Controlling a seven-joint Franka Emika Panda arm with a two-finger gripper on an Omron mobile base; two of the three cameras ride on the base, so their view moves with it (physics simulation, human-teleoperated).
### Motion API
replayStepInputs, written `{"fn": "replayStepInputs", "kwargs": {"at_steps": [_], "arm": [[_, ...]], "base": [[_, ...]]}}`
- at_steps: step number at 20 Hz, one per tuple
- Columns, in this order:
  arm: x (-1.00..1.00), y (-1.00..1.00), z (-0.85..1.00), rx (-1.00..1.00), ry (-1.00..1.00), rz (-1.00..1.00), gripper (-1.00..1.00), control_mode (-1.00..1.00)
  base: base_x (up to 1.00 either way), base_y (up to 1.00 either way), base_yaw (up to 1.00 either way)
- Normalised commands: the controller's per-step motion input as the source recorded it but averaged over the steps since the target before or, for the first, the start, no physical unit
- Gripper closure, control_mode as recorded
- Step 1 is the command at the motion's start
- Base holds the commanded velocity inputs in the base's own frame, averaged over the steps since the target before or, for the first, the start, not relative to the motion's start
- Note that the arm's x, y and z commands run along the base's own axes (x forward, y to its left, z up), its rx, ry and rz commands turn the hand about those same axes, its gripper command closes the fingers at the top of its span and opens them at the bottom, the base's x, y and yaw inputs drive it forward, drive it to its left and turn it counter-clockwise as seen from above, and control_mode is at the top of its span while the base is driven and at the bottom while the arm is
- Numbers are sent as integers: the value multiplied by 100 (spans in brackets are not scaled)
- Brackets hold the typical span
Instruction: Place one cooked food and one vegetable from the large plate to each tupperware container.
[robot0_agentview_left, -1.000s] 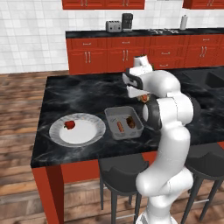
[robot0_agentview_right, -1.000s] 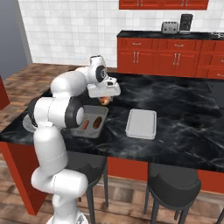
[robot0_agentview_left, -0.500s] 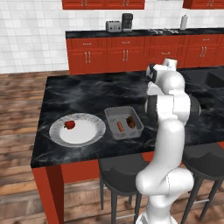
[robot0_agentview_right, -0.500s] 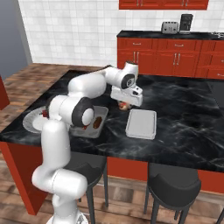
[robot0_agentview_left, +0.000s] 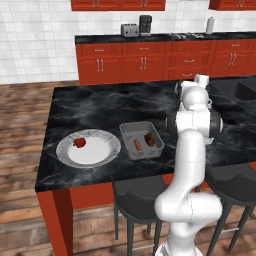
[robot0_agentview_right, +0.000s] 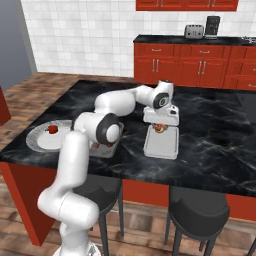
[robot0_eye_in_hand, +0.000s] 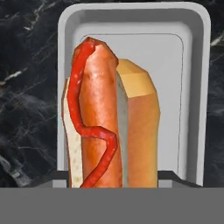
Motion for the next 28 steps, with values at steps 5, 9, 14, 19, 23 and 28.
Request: {"fn": "replayStepInputs", "kwargs": {"at_steps": [5, 9, 14, 19, 23, 28], "arm": [[-9, -49, -26, 0, 0, 31, 100, -100], [-10, -32, -38, -1, 0, 13, 100, -100], [0, -5, -43, -1, 0, -5, 100, -100], [-1, 6, -24, 0, 0, -11, 100, -100], [0, 11, -2, 0, 0, -10, 100, -100], [0, 22, -18, -4, 0, -4, 100, -100]], "base": [[0, 0, 0], [0, 0, 0], [0, 0, 0], [0, 0, 0], [0, 0, 0], [0, 0, 0]]}}
